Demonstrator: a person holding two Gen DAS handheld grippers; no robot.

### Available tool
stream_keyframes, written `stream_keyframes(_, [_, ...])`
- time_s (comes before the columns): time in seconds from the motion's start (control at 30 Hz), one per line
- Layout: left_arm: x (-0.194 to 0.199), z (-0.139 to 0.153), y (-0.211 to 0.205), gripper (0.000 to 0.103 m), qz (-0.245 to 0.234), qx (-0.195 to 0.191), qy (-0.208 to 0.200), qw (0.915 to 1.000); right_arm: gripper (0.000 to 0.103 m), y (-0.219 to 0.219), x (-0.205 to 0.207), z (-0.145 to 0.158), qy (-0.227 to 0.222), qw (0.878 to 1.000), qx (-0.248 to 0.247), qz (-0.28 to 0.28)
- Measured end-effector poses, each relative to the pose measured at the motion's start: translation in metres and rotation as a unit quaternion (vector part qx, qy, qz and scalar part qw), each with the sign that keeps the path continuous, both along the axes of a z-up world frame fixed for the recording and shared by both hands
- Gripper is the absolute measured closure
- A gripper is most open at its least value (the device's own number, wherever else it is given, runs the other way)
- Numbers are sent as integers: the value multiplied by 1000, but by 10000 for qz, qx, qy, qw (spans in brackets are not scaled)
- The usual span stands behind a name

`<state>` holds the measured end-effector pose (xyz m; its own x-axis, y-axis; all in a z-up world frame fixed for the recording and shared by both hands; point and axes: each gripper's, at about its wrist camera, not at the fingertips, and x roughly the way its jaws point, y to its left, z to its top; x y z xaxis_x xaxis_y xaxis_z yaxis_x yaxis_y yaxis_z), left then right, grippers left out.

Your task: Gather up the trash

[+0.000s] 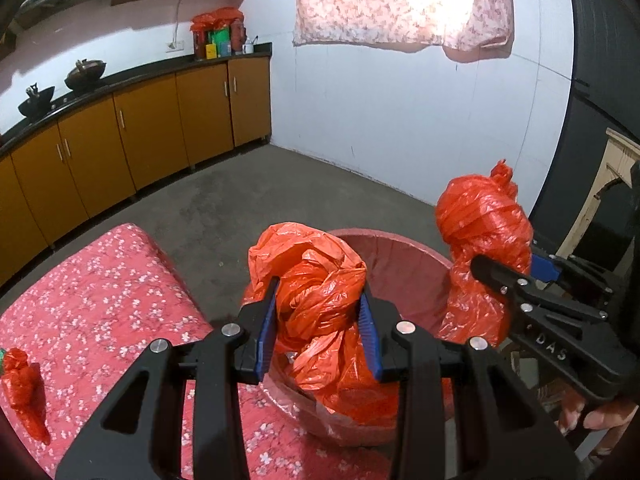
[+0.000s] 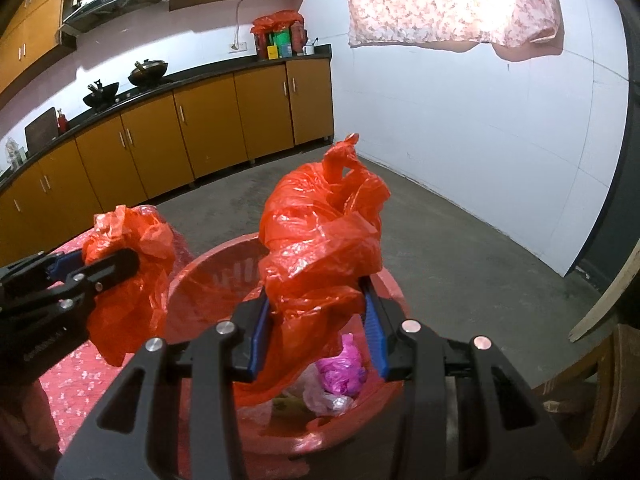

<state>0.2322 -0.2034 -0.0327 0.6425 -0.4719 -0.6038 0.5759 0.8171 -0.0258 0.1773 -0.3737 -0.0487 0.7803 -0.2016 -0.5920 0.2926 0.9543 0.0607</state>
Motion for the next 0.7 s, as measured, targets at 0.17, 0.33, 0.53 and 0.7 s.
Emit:
stream_keyframes(0.17, [7, -9, -11, 66, -31, 51, 70, 10000, 63, -5, 5, -6, 30, 10000, 26, 16])
stream_keyframes(0.33, [10, -13, -15, 56, -67, -18, 96, 9999, 59, -7, 9, -9, 0, 9998, 197, 104])
stream_keyframes(0.53, [15, -16, -7, 45, 52, -55, 175, 9998, 45, -9, 8, -8, -129, 9994, 289, 117])
stream_keyframes(0.7, [17, -15, 9, 41, 234, -180, 226, 9993, 33, -7, 3, -8, -182, 9995, 268, 37])
